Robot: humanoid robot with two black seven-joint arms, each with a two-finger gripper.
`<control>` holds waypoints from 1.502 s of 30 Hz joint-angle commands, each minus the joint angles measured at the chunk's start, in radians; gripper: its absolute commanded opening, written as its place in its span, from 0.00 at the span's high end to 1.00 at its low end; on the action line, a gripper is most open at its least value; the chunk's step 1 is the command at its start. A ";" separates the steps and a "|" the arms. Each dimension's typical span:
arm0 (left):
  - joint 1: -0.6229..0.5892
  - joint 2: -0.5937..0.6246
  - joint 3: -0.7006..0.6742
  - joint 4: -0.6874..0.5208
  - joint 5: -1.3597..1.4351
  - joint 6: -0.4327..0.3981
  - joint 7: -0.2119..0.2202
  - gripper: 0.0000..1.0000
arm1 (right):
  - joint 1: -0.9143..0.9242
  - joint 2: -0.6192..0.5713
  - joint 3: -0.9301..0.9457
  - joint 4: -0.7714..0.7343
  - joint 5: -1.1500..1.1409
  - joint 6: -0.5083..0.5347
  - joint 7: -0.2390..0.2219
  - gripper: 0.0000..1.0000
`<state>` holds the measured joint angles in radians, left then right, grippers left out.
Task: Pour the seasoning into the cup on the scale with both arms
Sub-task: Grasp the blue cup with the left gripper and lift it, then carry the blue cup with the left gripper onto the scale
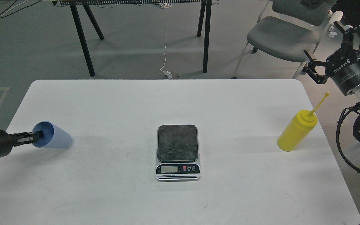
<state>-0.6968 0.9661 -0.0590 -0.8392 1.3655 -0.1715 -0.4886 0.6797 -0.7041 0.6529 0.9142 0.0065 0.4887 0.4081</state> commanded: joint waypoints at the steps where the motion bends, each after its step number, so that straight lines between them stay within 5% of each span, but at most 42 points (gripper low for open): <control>1: -0.084 0.043 -0.001 -0.119 0.003 -0.066 0.000 1.00 | 0.000 -0.002 0.001 0.000 0.000 0.000 0.000 0.01; 8: -0.340 0.040 0.004 -0.282 0.090 -0.216 0.000 1.00 | 0.000 0.000 0.005 -0.001 0.000 0.000 0.000 0.01; 15: -0.431 -0.133 0.004 -0.405 0.453 -0.317 0.000 1.00 | 0.000 0.000 0.014 -0.001 0.000 0.000 0.001 0.01; 25: -0.553 -0.403 0.007 -0.400 0.566 -0.317 0.000 1.00 | -0.019 0.000 0.033 -0.003 0.000 0.000 0.003 0.01; 45: -0.563 -0.635 0.042 -0.202 0.684 -0.317 0.000 1.00 | -0.020 0.011 0.042 -0.005 0.000 0.000 0.003 0.01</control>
<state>-1.2653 0.3515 -0.0374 -1.0481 2.0495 -0.4888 -0.4883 0.6596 -0.6935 0.6949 0.9095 0.0061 0.4887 0.4112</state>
